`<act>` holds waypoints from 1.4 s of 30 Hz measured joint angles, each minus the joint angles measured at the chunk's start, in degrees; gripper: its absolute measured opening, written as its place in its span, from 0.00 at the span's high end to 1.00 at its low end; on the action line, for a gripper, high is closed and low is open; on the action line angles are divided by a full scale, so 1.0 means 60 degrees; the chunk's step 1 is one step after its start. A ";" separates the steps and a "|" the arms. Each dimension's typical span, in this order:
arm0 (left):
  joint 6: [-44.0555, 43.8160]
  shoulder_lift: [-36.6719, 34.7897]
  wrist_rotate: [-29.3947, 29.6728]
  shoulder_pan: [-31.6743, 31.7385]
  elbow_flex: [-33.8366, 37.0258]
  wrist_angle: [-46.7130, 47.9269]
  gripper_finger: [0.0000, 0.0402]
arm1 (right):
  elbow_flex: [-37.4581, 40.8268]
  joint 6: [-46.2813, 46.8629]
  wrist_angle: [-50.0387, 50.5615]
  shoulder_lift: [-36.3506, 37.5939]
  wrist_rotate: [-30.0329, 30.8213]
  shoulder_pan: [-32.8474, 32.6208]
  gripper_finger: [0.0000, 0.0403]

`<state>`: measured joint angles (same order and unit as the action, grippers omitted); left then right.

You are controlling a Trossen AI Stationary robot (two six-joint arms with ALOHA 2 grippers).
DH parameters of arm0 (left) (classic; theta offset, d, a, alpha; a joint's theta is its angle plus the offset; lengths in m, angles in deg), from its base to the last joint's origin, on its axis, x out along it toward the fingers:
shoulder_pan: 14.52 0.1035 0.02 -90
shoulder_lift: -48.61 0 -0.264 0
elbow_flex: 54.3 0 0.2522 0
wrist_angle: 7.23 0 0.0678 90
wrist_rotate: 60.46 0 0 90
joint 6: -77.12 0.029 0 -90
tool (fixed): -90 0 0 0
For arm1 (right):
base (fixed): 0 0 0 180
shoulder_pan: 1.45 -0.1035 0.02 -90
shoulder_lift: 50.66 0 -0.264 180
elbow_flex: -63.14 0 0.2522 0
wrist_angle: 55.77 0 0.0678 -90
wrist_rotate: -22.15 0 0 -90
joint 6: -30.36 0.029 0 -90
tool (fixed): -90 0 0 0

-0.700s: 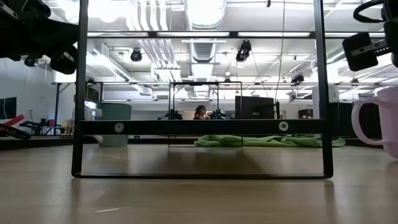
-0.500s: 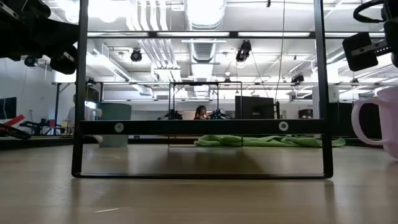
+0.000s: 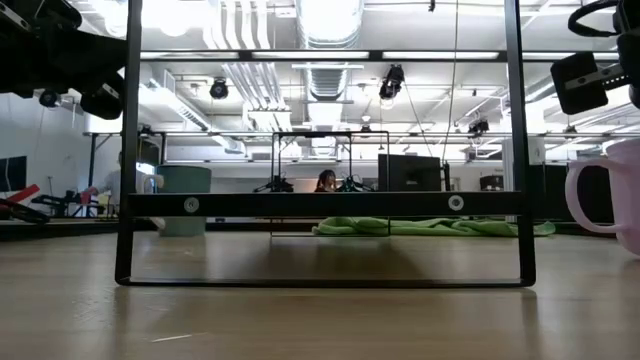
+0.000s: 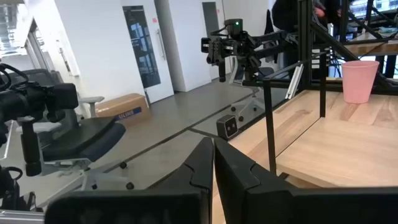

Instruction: Stack small to large cups/mugs on shelf

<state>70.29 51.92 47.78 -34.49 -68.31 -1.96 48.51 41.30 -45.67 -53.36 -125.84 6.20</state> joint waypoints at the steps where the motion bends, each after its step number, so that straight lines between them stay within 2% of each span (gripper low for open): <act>1: 0.0000 0.0000 0.0000 0.0003 0.0003 0.0000 1.00 | 0.0000 0.0000 0.0000 0.0001 0.0000 0.0002 0.98; 29: 0.0000 0.0000 0.0000 0.0000 0.0003 -0.0003 1.00 | 0.0000 -0.0004 0.0001 0.0000 0.0001 0.0000 0.98; 34: 0.0000 0.0000 0.0000 0.0000 0.0004 0.0000 1.00 | 0.0000 -0.0822 0.0001 -0.0001 0.0010 0.0002 0.98; 42: 0.0000 0.0004 0.0000 0.0003 0.0003 -0.0003 1.00 | 0.0000 -0.0349 0.0004 -0.0002 0.2063 0.0002 0.98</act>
<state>70.29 51.94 47.78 -34.46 -68.29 -1.98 48.51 39.21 -45.65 -53.38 -113.47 6.21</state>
